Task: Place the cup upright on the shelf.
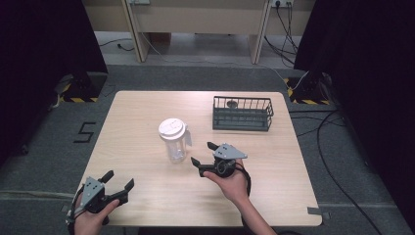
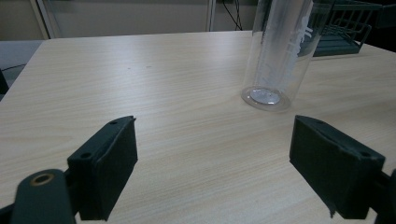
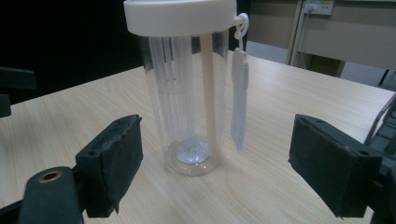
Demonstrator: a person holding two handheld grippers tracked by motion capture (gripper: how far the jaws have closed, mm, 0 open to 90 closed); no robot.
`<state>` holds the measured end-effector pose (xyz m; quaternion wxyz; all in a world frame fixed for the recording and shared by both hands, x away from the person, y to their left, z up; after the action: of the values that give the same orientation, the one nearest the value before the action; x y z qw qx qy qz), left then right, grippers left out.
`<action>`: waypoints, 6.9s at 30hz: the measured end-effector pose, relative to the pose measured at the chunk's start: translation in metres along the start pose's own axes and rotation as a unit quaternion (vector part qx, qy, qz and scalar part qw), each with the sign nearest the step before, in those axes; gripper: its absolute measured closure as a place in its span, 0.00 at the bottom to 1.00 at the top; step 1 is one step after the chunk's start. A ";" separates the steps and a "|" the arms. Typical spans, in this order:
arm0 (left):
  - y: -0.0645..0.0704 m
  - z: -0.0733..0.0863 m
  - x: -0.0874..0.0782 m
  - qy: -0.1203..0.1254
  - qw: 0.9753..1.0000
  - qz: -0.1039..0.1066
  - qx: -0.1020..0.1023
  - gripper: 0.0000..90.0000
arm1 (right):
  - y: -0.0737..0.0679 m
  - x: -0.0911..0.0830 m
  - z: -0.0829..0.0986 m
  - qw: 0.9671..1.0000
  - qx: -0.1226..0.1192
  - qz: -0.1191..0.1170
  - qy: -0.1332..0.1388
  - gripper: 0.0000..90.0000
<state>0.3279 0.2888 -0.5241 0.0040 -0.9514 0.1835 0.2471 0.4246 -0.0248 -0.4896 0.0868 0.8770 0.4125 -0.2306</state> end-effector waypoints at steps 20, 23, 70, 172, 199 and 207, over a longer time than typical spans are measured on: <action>0.001 -0.001 0.000 0.003 1.000 0.003 -0.002 0.16 | -0.008 0.018 0.000 1.000 0.024 -0.005 0.001 0.17; 0.002 -0.001 -0.001 0.004 1.000 0.003 -0.002 0.16 | -0.009 0.020 -0.001 1.000 0.026 -0.006 0.002 0.17; 0.002 0.000 0.000 0.004 1.000 0.011 -0.004 0.16 | -0.018 0.105 -0.015 0.999 0.038 -0.007 -0.014 0.15; 0.001 -0.001 0.000 0.007 1.000 0.008 -0.009 0.16 | 0.035 0.052 -0.049 0.997 0.020 0.062 0.042 0.21; 0.001 -0.001 0.000 0.007 1.000 0.006 -0.008 0.17 | 0.065 0.025 -0.055 0.993 0.029 0.099 0.050 0.21; 0.001 -0.001 0.000 0.006 1.000 0.006 -0.008 0.17 | 0.074 0.016 -0.056 0.992 0.031 0.111 0.052 0.21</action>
<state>0.3284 0.2876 -0.5230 -0.0062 -0.9518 0.1871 0.2428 0.5086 -0.0423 -0.4507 0.0632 0.9304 0.3094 -0.1861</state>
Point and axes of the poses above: each handheld gripper's, and its own axes: x roughly forward along the jaws, z roughly out of its underside, y roughly to its right, the point moved 6 cm from there along x, roughly forward along the jaws, and after that the axes turned 12 degrees about -y, right-handed, at the moved point
